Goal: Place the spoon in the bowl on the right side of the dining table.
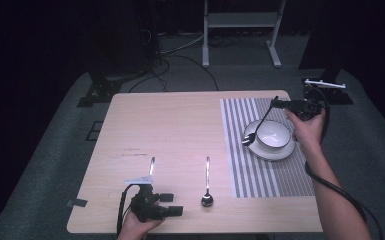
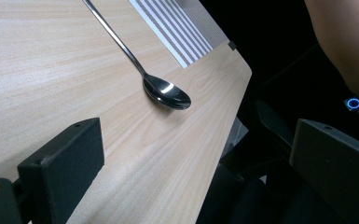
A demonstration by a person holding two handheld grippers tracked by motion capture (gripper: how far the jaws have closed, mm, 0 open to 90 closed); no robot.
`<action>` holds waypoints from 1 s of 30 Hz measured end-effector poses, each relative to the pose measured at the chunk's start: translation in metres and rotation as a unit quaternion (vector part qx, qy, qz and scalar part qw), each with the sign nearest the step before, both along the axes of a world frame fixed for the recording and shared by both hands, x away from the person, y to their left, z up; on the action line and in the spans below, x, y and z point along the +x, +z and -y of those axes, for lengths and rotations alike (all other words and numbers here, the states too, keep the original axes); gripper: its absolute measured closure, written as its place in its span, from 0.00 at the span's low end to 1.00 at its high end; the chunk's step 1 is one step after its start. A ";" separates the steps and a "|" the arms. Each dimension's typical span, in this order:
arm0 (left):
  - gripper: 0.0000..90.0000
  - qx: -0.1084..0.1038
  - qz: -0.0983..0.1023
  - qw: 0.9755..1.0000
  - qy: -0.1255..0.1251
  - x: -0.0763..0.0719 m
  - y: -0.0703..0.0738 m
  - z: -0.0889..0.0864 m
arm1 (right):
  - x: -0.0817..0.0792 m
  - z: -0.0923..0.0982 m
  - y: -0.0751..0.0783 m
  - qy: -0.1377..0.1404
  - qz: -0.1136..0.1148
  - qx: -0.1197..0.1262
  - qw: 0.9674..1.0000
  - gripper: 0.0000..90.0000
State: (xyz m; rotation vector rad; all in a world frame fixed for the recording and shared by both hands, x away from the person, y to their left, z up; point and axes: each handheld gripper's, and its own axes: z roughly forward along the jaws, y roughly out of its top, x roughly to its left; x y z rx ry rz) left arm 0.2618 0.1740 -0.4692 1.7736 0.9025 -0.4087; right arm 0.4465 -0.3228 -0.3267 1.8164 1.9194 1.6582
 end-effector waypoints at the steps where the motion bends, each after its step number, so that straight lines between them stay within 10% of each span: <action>1: 0.02 0.000 0.001 1.000 0.000 0.000 0.000 0.000 | 0.000 0.004 0.000 -0.005 0.000 -0.002 1.000 0.99; 30: 0.02 0.000 -0.002 1.000 -0.003 0.000 -0.003 0.002 | 0.002 0.049 -0.006 -0.079 -0.005 0.006 0.997 0.99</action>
